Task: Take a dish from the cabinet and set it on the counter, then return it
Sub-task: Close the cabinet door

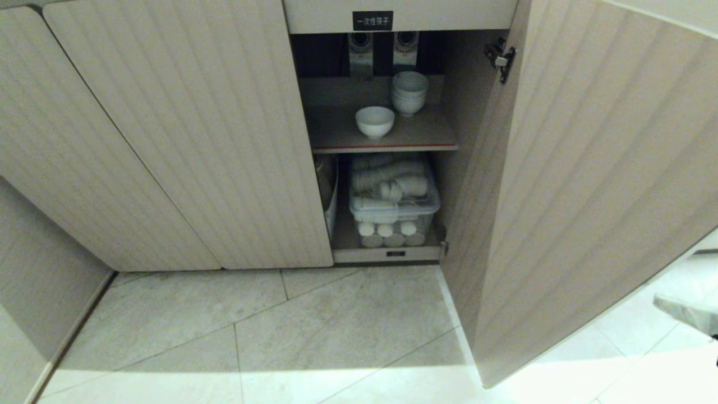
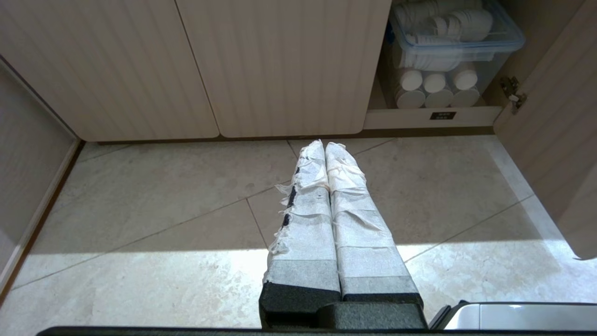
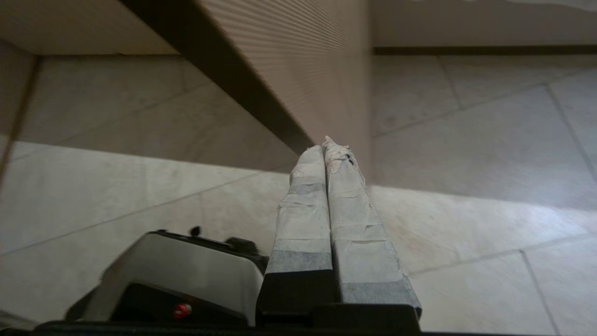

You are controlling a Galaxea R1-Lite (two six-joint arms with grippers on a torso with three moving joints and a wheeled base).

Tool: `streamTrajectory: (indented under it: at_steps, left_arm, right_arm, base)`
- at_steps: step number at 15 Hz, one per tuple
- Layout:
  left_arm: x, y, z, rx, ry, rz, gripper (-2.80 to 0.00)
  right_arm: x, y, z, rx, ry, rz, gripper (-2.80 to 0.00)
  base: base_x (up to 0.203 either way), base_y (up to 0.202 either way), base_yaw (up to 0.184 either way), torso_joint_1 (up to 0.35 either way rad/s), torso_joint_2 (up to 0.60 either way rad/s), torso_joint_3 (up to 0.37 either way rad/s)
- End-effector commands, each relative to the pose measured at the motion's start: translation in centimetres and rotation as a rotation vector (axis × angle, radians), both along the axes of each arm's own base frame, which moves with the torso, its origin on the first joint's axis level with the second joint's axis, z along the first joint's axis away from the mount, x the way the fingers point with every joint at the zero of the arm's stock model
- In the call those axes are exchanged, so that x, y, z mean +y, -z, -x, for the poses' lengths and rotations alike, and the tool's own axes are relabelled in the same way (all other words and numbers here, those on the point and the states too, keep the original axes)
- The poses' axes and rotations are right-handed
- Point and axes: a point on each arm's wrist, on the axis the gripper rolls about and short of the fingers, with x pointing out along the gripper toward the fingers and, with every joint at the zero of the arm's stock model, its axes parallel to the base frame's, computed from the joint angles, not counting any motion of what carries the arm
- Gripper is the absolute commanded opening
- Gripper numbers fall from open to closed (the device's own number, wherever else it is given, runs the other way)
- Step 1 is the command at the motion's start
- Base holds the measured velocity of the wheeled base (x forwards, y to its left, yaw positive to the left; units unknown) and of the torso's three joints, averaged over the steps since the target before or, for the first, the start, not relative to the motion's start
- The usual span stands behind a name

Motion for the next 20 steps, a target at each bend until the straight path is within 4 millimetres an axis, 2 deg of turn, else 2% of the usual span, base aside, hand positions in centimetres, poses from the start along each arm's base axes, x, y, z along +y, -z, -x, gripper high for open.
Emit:
streamTrajectory:
  at_steps: [1, 7, 20]
  left_arm:
    - [0.0, 0.0, 0.0, -0.001, 0.0, 0.0, -2.8]
    - [0.0, 0.0, 0.0, -0.001, 0.0, 0.0, -2.8]
    - [0.0, 0.0, 0.0, -0.001, 0.0, 0.0, -2.8]
  right_arm:
    - [0.1, -0.3, 0.0, -0.025, -0.036, -0.03, -2.8]
    - [0.5, -1.2, -0.1, -0.094, -0.192, -0.144, -2.8]
    - [1.9, -2.0, 0.3, -0.081, -0.401, -0.33, -2.8]
  base:
    - [0.0, 0.0, 0.0, 0.0, 0.0, 0.0]
    - [0.0, 0.0, 0.0, 0.0, 0.0, 0.0]
    - [0.0, 0.0, 0.0, 0.0, 0.0, 0.0]
